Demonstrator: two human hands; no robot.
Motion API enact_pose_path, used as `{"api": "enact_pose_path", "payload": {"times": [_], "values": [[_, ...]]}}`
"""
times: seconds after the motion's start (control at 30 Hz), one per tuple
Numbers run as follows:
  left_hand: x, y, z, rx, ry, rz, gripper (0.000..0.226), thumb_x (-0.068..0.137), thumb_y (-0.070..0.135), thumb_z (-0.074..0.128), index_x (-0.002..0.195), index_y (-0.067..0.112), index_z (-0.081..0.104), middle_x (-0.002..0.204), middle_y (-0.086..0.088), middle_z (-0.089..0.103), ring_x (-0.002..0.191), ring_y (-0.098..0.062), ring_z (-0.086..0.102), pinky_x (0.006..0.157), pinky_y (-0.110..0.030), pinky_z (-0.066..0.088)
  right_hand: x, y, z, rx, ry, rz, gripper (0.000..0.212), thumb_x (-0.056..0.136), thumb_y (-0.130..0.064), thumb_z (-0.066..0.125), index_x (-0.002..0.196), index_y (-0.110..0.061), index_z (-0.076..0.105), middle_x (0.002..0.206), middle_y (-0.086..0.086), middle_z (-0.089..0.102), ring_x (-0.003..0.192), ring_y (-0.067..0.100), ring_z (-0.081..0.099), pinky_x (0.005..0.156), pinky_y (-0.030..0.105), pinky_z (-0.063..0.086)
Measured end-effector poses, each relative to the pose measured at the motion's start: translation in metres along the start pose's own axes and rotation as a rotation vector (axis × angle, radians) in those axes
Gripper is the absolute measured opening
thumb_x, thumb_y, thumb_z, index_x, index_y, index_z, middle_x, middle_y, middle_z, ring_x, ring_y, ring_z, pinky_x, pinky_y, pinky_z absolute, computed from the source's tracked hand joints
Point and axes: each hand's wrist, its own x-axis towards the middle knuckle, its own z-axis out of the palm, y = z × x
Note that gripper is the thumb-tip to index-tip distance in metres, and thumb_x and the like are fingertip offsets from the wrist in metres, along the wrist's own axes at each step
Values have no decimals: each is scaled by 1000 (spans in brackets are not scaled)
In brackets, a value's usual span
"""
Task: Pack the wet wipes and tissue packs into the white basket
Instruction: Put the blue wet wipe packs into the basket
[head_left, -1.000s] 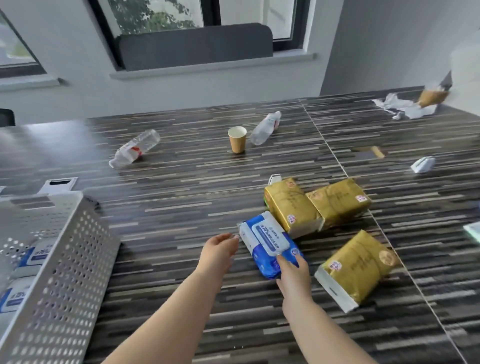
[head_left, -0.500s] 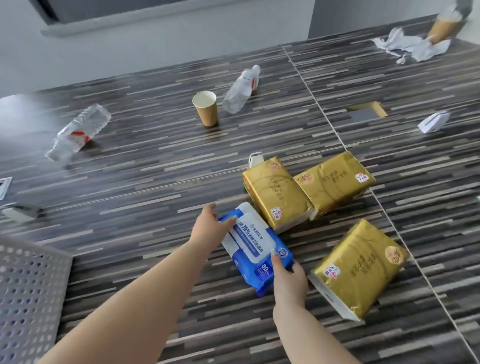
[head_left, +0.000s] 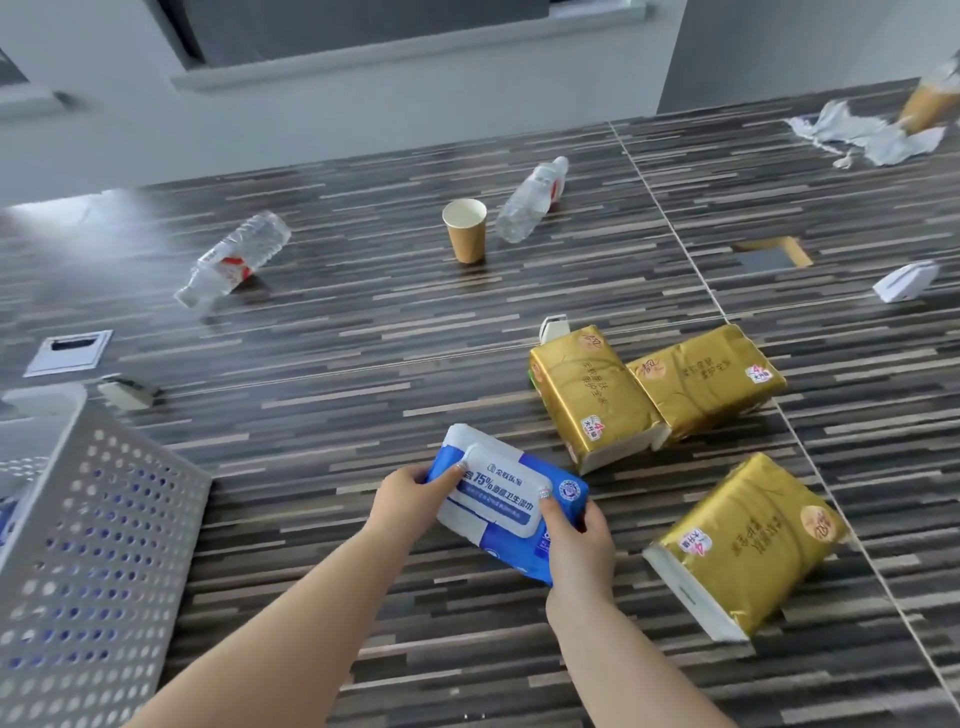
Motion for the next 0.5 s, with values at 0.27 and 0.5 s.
{"api": "enact_pose_path", "payload": {"times": [0.27, 0.5], "values": [[-55, -25, -82, -297, -5, 91, 67, 62, 56, 75, 115, 17, 64, 101, 0, 75, 98, -21, 69, 95, -41, 53, -52, -19, 35, 4, -212, -137, 34, 87, -26, 65, 120, -23, 56, 106, 2, 68, 93, 19, 68, 69, 36, 59], [-95, -43, -179, -415, -87, 151, 92, 53, 51, 86, 129, 14, 48, 116, -11, 69, 99, -27, 70, 88, -42, 56, -116, -41, 85, -85, -373, -309, 44, 83, -30, 70, 124, -21, 57, 112, 2, 68, 95, 19, 67, 70, 34, 58]]}}
